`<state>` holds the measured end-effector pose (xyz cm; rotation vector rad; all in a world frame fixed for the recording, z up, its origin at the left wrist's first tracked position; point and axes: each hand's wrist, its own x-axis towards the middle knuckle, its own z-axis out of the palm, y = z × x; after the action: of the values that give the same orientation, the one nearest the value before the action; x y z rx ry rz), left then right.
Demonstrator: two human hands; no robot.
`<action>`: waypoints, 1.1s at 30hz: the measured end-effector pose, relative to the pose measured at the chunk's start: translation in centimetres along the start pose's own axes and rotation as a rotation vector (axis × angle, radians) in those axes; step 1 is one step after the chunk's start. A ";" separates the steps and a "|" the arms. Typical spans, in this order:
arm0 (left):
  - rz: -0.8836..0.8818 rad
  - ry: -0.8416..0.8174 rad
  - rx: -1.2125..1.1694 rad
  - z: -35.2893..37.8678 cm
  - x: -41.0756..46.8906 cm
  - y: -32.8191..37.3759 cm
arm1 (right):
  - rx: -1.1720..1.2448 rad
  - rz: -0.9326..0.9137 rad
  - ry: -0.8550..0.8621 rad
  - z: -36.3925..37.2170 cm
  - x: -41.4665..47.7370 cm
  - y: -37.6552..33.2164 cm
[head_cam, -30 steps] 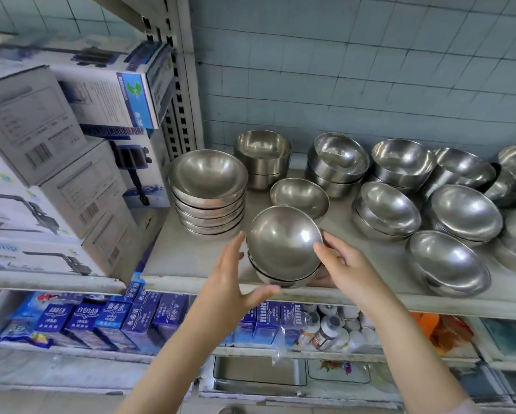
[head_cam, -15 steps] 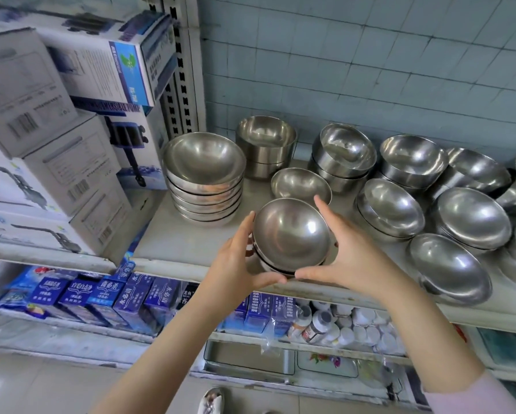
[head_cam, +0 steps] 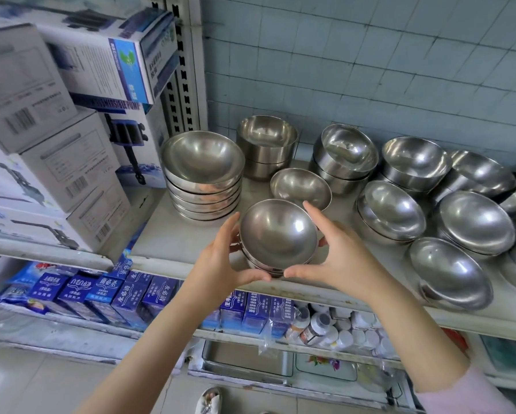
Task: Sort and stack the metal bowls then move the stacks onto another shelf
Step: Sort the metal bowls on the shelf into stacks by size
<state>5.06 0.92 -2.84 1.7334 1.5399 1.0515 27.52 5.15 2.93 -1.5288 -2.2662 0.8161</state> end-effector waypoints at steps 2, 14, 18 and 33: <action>-0.002 -0.002 0.007 0.0 0.0 0.0 | 0.057 -0.002 -0.031 -0.4 0.1 0.2; -0.071 -0.010 0.060 -2.8 -0.2 -1.5 | 0.365 0.133 0.195 -2.3 6.7 2.9; -0.079 -0.032 0.030 -3.0 -0.1 -1.9 | 0.358 0.108 0.228 -1.4 6.9 2.8; -0.087 -0.030 0.006 -3.0 -0.4 -1.6 | 0.423 0.154 0.313 1.3 6.3 4.0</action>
<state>1.67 0.57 -2.74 1.6636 1.5864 0.9746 27.34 11.65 -0.94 -1.5130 -1.6464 0.9473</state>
